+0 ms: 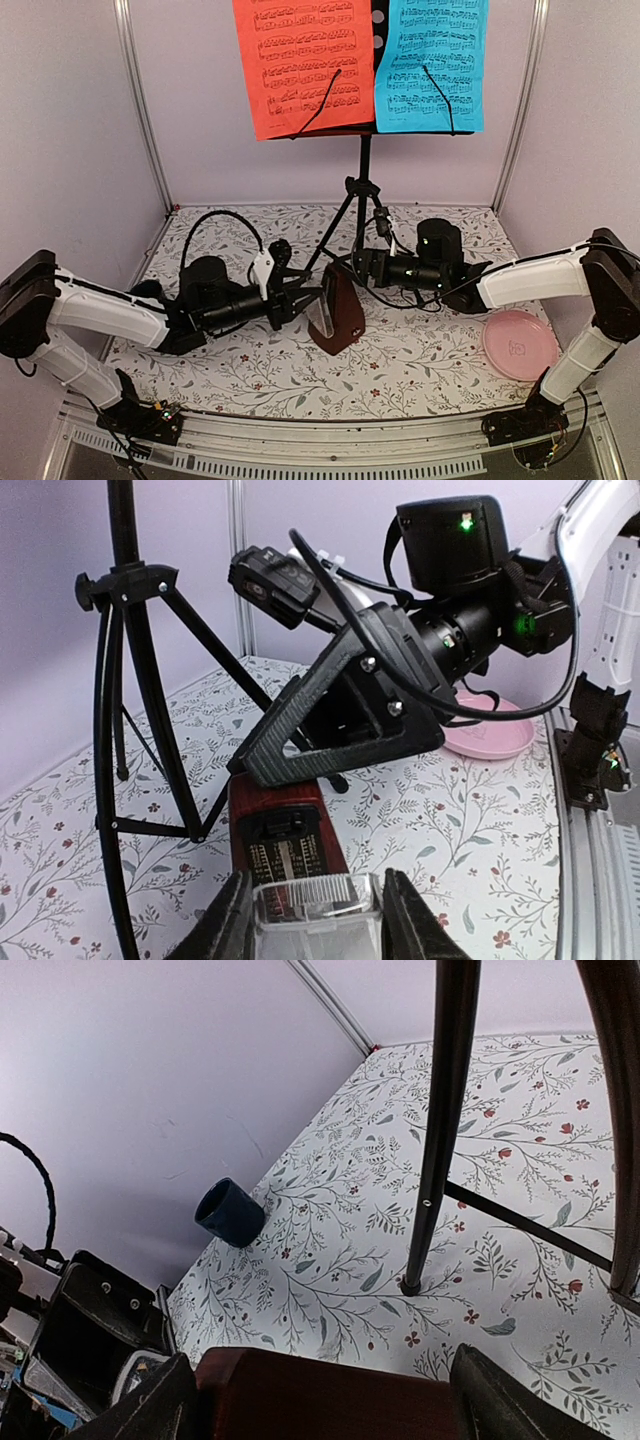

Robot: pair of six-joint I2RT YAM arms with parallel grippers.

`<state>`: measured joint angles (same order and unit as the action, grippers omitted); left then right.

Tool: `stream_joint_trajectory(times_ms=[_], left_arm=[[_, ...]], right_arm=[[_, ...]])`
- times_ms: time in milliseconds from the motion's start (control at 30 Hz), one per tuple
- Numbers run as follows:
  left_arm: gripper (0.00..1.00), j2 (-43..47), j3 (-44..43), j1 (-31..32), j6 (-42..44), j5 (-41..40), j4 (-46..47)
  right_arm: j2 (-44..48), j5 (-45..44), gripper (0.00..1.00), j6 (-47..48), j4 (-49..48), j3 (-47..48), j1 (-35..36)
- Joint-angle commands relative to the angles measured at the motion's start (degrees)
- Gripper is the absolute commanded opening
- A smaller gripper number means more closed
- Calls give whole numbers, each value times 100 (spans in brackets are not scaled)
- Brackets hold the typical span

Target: Set up the instrument practice props

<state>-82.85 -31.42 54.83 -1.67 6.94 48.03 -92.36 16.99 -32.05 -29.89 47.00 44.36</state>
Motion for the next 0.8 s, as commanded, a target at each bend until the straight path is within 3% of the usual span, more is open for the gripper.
stream_joint_trajectory(times_ms=[0,200,333,500,767], left_arm=[[1,586,101,-133,-307,-43,-616],[0,1706,324,-354,-743,-411,-1805],[0,2048,126,-680,-1123,-931,-3219],[0,1767,-450,-1371,-1773,-1439,-5180],[0,656,-1292,-2401,-1513,-886,-5921]], right_arm=[[-239,-217,88,343,1123,-270,-43],[-97,-106,88,440,1097,-182,-40],[-32,11,89,486,1083,-153,-39],[16,207,91,623,1029,-109,-45],[-15,519,97,694,951,135,-32]])
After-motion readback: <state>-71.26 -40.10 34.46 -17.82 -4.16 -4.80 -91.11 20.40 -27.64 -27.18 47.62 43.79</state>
